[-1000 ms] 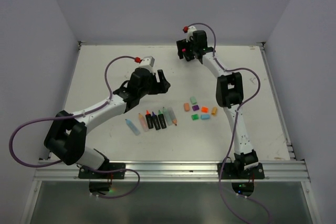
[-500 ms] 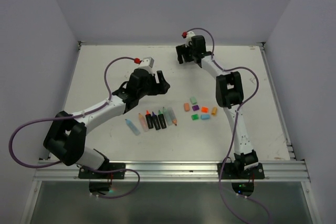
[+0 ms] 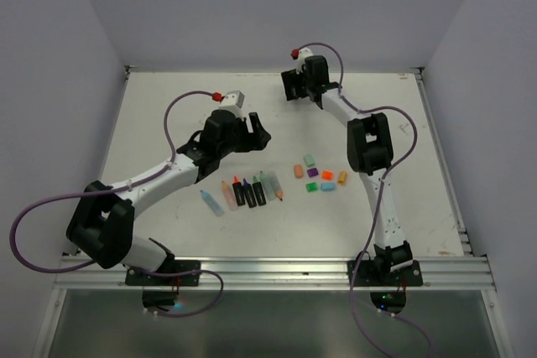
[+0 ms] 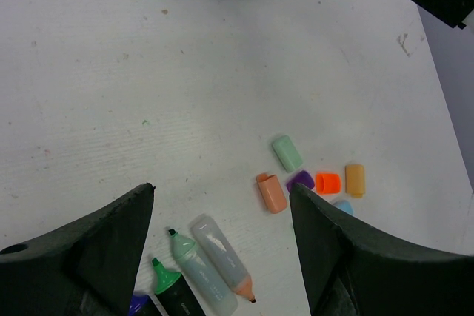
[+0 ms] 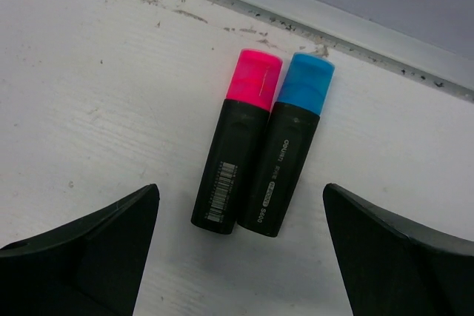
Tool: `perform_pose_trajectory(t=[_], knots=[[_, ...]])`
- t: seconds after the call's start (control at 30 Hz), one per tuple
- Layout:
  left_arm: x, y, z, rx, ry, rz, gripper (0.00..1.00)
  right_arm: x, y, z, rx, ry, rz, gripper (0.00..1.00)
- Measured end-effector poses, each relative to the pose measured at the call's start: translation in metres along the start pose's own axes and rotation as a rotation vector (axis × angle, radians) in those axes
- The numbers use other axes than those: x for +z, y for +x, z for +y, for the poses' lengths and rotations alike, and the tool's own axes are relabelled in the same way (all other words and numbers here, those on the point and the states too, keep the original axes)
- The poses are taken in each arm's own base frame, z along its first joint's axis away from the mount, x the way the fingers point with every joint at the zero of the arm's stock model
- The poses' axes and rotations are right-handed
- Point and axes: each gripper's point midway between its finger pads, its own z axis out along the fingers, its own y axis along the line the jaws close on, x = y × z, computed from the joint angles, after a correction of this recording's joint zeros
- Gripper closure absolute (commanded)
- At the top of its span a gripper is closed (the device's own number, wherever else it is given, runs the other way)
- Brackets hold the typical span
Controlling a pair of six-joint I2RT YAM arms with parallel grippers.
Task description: Open the pen caps
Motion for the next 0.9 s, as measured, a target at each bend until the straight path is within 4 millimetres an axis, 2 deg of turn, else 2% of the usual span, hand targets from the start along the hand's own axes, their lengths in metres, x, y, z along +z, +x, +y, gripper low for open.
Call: perform_pose_trajectory(t=[0.2,0.5,0.6,0.73,0.9], knots=[[0.000,0.000,0.000,0.000,0.001,0.000,0.23,-0.018,-0.036,-0.007,0.007,0.037,-0.070,0.05],[-0.004,0.001,0.000,-0.003,0.006,0.000,0.23,-0.031,-0.077,0.013,0.019,-0.010,-0.142,0.07],[-0.008,-0.003,-0.003,-0.008,0.014,-0.013,0.23,-0.028,-0.074,0.025,0.016,-0.025,-0.137,0.07],[-0.012,-0.008,-0.006,-0.011,0.023,-0.027,0.22,-0.019,-0.059,0.037,0.010,-0.041,-0.106,0.07],[-0.012,-0.007,-0.007,-0.011,0.029,-0.022,0.20,-0.011,-0.043,0.040,0.008,-0.044,-0.073,0.07]])
